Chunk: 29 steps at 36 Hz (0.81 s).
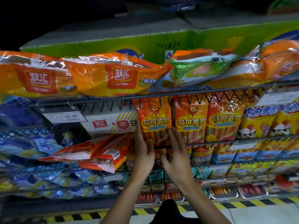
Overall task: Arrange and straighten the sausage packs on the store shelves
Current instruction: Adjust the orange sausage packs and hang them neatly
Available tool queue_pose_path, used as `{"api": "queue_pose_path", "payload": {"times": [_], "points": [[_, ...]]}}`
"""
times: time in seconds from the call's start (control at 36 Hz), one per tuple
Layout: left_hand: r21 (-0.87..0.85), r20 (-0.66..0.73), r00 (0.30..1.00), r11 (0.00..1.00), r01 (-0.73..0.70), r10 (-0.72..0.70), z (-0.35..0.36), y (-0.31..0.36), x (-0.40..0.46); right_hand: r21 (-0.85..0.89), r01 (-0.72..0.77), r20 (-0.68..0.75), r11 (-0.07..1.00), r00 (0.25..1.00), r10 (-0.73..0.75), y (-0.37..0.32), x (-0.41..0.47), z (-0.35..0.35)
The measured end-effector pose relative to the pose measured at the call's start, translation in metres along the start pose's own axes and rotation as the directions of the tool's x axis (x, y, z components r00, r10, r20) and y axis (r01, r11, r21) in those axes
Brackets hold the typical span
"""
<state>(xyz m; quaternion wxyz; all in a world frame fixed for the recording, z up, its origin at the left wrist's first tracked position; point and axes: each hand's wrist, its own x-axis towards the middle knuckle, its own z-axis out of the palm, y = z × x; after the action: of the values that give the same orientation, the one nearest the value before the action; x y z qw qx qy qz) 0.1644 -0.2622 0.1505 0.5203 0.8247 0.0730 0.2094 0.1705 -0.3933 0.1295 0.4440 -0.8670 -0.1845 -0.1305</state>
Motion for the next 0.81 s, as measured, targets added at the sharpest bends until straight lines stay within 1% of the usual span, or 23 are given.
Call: {"api": "queue_pose_path", "payload": {"times": [0.06, 0.14, 0.22, 0.33, 0.53, 0.61, 0.69, 0.75, 0.81], "points": [[-0.009, 0.026, 0.999, 1.0, -0.029, 0.029, 0.0, 0.003, -0.004, -0.022, -0.001, -0.004, 1.0, 1.0, 0.001, 0.002, -0.001, 0.004], [0.022, 0.05, 0.997, 0.998, -0.052, 0.051, 0.002, 0.003, -0.003, -0.032, -0.006, -0.03, 0.999, 1.0, 0.005, 0.001, -0.002, 0.007], [0.033, 0.086, 0.996, 0.999, -0.036, 0.033, 0.003, 0.0, 0.0, -0.022, -0.021, -0.044, 1.0, 0.999, 0.02, -0.001, -0.002, 0.008], [0.051, 0.13, 0.991, 0.998, -0.031, 0.024, 0.002, -0.002, -0.001, -0.043, -0.03, -0.026, 0.999, 0.999, 0.029, -0.003, -0.005, 0.008], [0.044, 0.19, 0.982, 0.999, -0.015, 0.006, -0.004, -0.004, 0.004, 0.014, -0.061, -0.025, 0.998, 0.998, 0.062, -0.003, -0.011, 0.008], [0.016, 0.197, 0.98, 1.0, -0.019, 0.016, -0.007, -0.006, 0.007, 0.049, -0.088, -0.049, 0.995, 0.995, 0.09, -0.004, -0.01, 0.007], [-0.017, 0.203, 0.979, 1.0, -0.025, 0.028, -0.008, -0.006, 0.009, 0.037, -0.058, -0.085, 0.998, 0.995, 0.061, -0.006, -0.007, 0.007], [0.006, 0.208, 0.977, 0.999, -0.042, 0.04, -0.009, -0.007, 0.008, 0.03, -0.053, -0.079, 0.998, 0.995, 0.055, -0.006, -0.007, 0.007], [0.058, 0.184, 0.981, 0.995, -0.075, 0.064, -0.009, -0.008, 0.004, 0.036, -0.054, -0.063, 0.998, 0.996, 0.056, -0.006, -0.007, 0.008]]}}
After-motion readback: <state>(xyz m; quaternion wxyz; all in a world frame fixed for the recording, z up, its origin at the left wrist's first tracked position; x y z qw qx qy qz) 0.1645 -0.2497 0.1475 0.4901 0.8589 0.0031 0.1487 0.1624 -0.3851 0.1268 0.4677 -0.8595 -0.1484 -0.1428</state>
